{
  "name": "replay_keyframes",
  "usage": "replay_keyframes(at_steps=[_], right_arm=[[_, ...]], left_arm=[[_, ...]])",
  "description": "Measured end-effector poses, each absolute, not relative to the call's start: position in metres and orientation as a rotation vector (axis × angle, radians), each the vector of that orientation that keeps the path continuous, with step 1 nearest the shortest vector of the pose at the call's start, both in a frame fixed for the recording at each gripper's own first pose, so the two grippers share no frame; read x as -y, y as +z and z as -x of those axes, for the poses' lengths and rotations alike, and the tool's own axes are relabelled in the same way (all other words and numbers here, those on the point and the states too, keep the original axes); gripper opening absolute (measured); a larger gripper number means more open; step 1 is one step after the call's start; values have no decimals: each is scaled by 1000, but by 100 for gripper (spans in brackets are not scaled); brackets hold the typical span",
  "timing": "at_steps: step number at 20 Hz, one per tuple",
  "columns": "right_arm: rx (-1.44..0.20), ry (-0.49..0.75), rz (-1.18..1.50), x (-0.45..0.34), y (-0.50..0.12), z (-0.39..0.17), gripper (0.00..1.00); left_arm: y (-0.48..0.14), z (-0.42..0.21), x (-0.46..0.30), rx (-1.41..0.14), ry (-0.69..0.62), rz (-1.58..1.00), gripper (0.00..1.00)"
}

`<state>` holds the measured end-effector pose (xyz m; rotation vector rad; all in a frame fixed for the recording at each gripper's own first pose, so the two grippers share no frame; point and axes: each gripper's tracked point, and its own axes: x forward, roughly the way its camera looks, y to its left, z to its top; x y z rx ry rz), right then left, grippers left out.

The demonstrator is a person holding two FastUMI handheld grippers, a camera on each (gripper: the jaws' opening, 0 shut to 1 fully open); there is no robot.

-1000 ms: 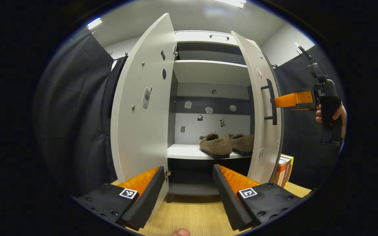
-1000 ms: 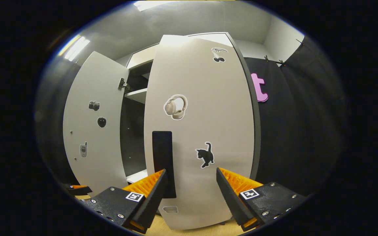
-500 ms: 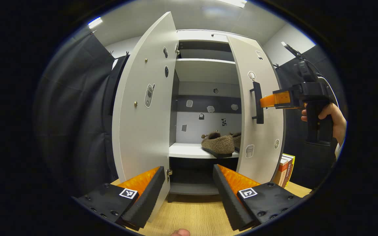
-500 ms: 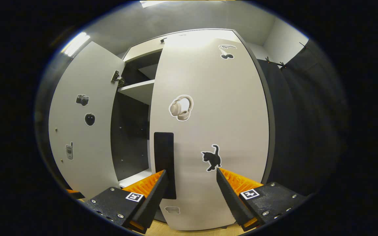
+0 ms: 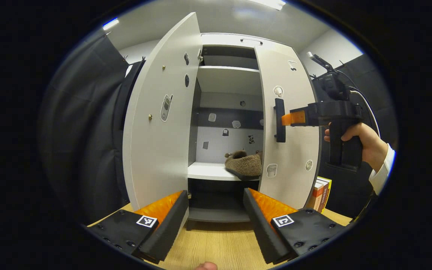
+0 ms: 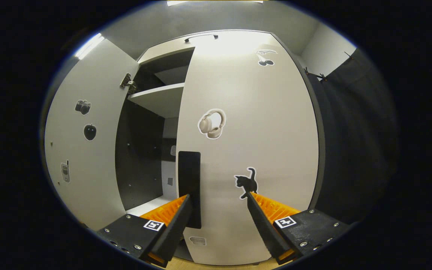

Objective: Grab one shoe with the right hand and put it into the shoe cabinet, grab the other shoe with the left hand and put it into the shoe cabinet; then close the right door with the right hand and the left door with the left hand.

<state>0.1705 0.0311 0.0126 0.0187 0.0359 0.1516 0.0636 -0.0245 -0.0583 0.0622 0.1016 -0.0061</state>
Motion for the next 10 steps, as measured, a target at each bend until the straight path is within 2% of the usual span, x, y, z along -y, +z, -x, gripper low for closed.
replay_keyframes(at_steps=[2, 5, 6, 10], right_arm=[[-34, 150, -14, -30, 13, -171, 92], [-31, 140, -10, -24, 15, -163, 92], [-28, 138, -12, -20, 17, -157, 92], [-7, 119, -8, -3, 25, -122, 92]], left_arm=[[-60, -63, 25, -106, -10, -62, 94], [-60, -62, 24, -109, -9, -54, 96], [-58, -62, 23, -105, -5, -52, 94], [-44, -60, 17, -83, 11, -51, 96]])
